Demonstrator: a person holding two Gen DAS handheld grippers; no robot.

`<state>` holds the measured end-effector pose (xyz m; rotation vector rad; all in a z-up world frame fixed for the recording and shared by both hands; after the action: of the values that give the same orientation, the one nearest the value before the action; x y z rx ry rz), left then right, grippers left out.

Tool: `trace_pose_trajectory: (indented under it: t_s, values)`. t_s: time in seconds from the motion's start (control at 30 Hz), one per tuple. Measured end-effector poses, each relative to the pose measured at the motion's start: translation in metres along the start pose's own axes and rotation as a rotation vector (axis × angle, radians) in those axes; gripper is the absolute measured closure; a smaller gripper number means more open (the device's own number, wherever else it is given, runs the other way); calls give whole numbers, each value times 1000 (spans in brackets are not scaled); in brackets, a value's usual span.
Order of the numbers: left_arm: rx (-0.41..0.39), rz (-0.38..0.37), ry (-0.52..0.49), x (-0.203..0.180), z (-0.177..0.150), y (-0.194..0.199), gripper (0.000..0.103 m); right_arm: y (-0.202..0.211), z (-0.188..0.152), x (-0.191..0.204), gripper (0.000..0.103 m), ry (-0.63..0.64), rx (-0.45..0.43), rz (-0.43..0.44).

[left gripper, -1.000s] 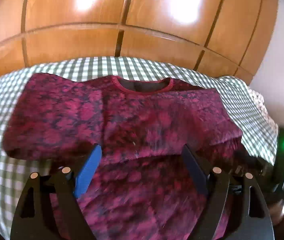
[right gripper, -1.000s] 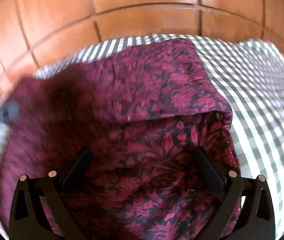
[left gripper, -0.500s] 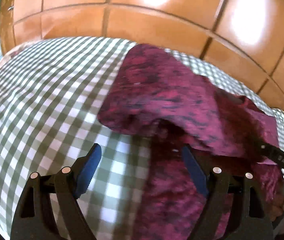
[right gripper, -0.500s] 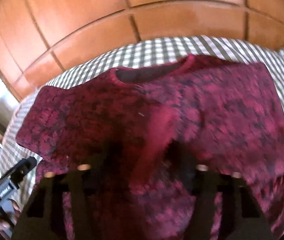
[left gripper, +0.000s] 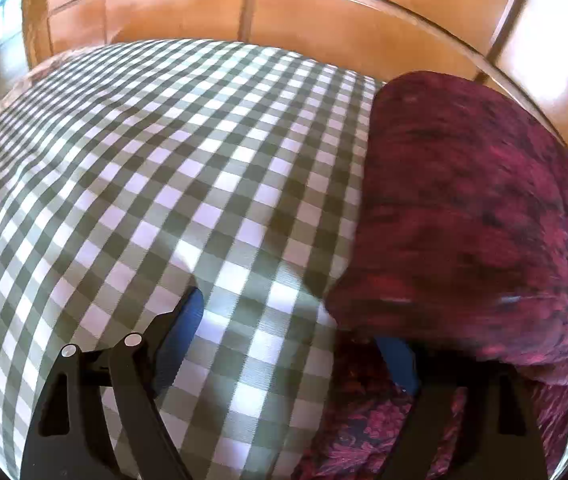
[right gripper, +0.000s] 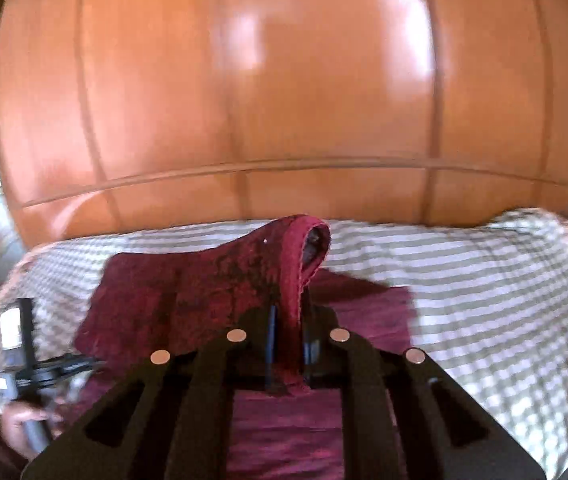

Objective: Fold small clothes

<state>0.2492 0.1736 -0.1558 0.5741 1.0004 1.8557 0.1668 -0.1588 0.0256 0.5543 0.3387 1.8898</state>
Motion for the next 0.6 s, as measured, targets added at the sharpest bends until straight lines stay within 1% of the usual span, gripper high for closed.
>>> trace_pose_trajectory:
  t_s: [0.07,0.1,0.17,0.2,0.3,0.4,0.5,0.57,0.6]
  values:
    - [-6,9,-29,-5,-4,1,22,-7,-14,-25,94,-37,41,-50]
    - [-4,16,-44,-8,-5,0,22,-16,-27,-41,94,-66,76,-77]
    - [-1,27,-56,-9,-7,-2,22,-30,-50,-59,94,-119,144,-89]
    - [2,32,-60,-9,-8,-4,22,-42,-69,-69,94,-155,190,-91]
    - [4,38,-63,-9,-9,-6,21,-61,-101,-84,94,-208,253,-93]
    - [2,52,-75,-9,-9,-5,21,-62,-106,-90,93,-199,242,-92]
    - [-9,37,-68,-8,-13,8,27,-60,-105,-89,91,-195,233,-79]
    - [-92,15,-81,-7,-13,33,28,-58,-104,-91,85,-221,220,-45]
    - [-144,-8,-92,-9,-11,47,28,-54,-102,-92,77,-226,210,-46]
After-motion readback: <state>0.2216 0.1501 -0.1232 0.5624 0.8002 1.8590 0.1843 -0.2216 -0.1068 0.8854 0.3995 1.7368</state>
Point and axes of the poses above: each gripper's, at about its wrist camera, not at the fingertips, and y roughly against the way its jaws point, x to its left, z to its top, the point moved 9 cm from there along -y, roughly the way its jaws point, and after that the axes turned 11 degrees about z, right-handed, at the moved point
